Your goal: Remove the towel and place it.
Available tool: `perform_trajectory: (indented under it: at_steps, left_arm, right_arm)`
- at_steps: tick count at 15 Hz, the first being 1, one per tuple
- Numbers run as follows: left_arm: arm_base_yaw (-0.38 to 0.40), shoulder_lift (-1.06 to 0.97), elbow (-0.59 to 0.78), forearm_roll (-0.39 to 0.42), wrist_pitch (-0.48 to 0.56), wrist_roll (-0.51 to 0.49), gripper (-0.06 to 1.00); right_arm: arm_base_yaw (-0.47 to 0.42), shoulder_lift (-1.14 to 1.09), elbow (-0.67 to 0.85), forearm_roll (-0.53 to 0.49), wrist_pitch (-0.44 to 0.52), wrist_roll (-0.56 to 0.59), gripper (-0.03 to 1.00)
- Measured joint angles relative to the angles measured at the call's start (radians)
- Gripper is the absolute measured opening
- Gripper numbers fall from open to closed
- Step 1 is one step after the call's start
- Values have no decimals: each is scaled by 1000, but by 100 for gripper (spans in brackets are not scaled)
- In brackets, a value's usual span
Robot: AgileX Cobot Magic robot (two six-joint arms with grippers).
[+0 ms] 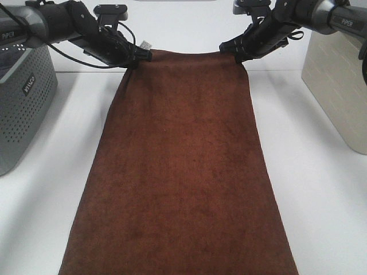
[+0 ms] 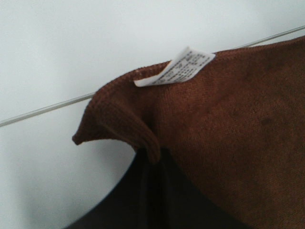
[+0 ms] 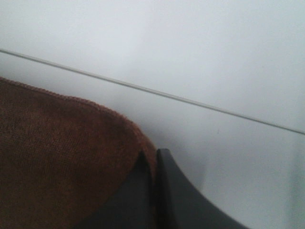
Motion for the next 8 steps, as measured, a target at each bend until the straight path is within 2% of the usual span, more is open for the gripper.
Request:
perform_trajectory:
  at_steps: [4, 8]
  left_arm:
    - [0, 8, 0, 1, -97, 16, 0]
    - [0, 9, 0, 1, -127, 21, 0]
  right_arm:
    - [0, 1, 0, 0, -103, -24, 1]
    - [0, 1, 0, 0, -139, -26, 1]
